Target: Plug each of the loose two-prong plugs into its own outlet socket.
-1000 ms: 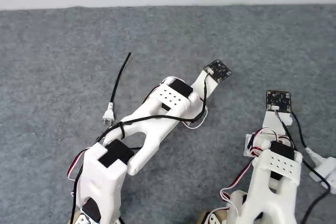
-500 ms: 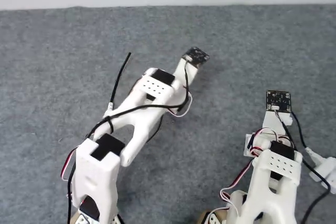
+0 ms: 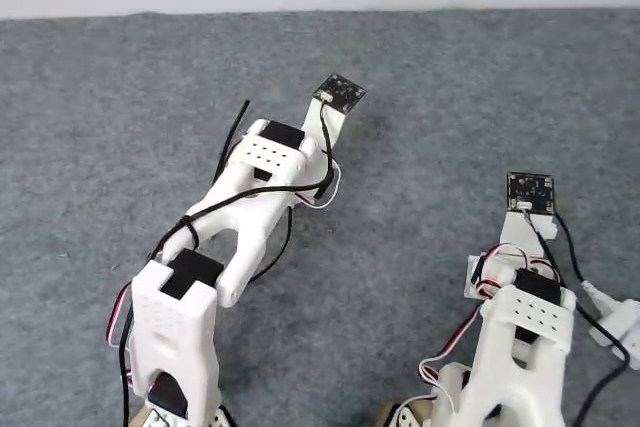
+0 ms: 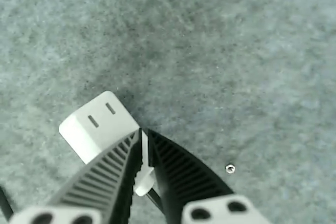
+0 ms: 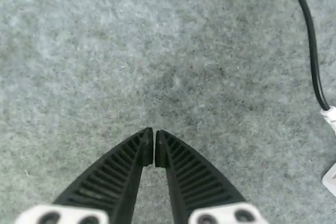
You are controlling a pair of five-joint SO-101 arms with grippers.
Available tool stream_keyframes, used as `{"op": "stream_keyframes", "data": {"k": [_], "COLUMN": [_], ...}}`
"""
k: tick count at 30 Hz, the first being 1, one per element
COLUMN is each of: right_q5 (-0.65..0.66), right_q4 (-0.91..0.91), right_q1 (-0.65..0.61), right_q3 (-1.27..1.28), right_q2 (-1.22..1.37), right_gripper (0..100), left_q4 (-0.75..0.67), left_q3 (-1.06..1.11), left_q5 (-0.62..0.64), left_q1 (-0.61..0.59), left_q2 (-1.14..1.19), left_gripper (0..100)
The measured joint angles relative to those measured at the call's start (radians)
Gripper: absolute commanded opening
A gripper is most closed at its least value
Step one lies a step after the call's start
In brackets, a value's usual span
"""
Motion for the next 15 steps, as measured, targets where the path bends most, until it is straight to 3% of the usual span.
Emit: {"op": "stream_keyframes", "data": {"k": [15], "right_q5": [0.0], "right_q4": [0.0], "right_q1": [-0.003], "right_q3": [0.0], "right_q2": [0.0], "right_gripper": [1.1], "left_q4": [0.0], "left_q3": [0.0], "left_q5": [0.0], "left_q1": [-0.075], "left_q2": [-0.032], "left_gripper": [2]}}
